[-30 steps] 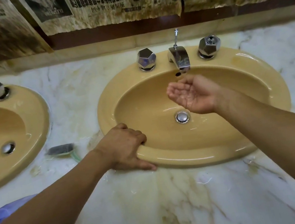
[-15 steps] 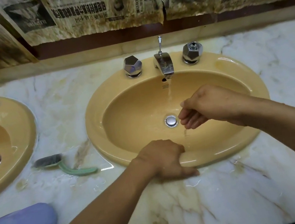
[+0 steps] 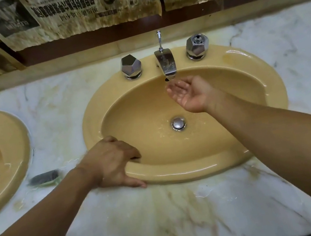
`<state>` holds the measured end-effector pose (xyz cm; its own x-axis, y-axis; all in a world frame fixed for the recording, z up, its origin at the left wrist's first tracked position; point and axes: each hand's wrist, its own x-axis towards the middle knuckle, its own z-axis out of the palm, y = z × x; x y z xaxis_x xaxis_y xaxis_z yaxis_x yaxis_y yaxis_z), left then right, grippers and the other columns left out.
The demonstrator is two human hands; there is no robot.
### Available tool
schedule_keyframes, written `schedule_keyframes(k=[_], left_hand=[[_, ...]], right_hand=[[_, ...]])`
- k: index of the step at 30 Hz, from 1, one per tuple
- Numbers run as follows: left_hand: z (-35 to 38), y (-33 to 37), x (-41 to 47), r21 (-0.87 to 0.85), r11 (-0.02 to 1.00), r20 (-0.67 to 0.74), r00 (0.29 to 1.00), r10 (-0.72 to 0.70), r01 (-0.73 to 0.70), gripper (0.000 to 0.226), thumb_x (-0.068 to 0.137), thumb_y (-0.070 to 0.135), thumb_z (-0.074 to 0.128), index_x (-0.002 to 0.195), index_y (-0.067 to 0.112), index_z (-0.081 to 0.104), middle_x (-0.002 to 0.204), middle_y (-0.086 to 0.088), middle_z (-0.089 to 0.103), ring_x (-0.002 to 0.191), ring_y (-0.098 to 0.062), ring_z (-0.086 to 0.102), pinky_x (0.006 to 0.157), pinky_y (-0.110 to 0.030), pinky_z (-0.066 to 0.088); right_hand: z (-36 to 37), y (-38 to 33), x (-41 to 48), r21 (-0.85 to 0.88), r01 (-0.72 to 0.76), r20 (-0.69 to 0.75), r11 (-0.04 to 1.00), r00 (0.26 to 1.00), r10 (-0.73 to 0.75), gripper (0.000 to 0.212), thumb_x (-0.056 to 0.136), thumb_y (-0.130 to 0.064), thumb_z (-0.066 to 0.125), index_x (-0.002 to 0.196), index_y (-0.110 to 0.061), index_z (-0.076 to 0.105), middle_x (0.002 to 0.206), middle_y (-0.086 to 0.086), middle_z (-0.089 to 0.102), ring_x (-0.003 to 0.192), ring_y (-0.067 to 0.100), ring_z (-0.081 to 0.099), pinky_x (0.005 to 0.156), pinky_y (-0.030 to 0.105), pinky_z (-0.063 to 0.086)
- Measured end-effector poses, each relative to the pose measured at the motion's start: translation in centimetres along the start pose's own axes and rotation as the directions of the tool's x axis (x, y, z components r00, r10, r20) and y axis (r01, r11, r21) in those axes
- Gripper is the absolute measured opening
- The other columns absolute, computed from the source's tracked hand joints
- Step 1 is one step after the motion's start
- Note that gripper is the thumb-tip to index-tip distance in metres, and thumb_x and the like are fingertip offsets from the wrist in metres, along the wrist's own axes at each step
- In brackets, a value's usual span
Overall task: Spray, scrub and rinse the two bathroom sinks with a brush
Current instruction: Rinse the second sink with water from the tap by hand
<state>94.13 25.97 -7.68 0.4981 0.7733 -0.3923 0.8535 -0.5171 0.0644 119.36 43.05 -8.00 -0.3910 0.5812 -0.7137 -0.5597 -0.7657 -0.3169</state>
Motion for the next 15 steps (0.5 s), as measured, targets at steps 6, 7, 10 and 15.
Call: schedule_keyframes(k=[6,7,10,15], left_hand=[[-0.3,1.2,0.0,-0.032,0.996,0.076,0.994,-0.082,0.085,0.102,0.062,0.108,0.022,0.125,0.038,0.06,0.116,0.02,0.068,0.103,-0.007,0.062,0.106,-0.027,0.034],[-0.3,2.1,0.1,-0.032,0.994,0.082,0.991,-0.103,0.106,0.099,0.062,0.108,0.024,0.119,0.036,0.061,0.111,0.018,0.068,0.099,-0.011,0.062,0.102,-0.029,0.038],[-0.6,6.8,1.6,-0.111,0.973,0.102,0.976,-0.193,0.204,0.091,0.065,0.105,0.029,0.1,0.027,0.061,0.095,0.008,0.068,0.087,-0.021,0.062,0.08,-0.036,0.047],[-2.4,15.6,7.7,-0.226,0.943,0.146,0.966,-0.214,0.243,0.077,0.083,0.091,0.036,0.085,0.017,0.057,0.087,-0.001,0.061,0.09,-0.024,0.061,0.074,-0.036,0.041]], right_hand=[[1.6,1.7,-6.1,-0.422,-0.116,0.078,0.899,0.983,0.164,0.037,0.105,-0.015,0.045,0.091,0.008,0.071,0.086,0.022,0.074,0.076,0.032,0.076,0.065,0.035,0.065],[1.8,2.0,-7.5,-0.545,-0.117,0.064,0.83,0.981,0.181,0.038,0.105,-0.015,0.045,0.092,0.01,0.07,0.089,0.024,0.073,0.08,0.035,0.076,0.069,0.036,0.065],[2.2,3.2,-11.6,-0.834,-0.072,0.034,0.547,0.983,0.181,0.04,0.106,-0.015,0.043,0.096,0.015,0.068,0.092,0.031,0.072,0.084,0.039,0.074,0.079,0.041,0.064],[1.2,4.0,-15.8,-0.977,0.189,0.201,-0.093,0.969,-0.144,0.037,0.102,-0.022,0.053,0.084,-0.002,0.078,0.075,0.009,0.077,0.073,0.022,0.077,0.084,0.038,0.063]])
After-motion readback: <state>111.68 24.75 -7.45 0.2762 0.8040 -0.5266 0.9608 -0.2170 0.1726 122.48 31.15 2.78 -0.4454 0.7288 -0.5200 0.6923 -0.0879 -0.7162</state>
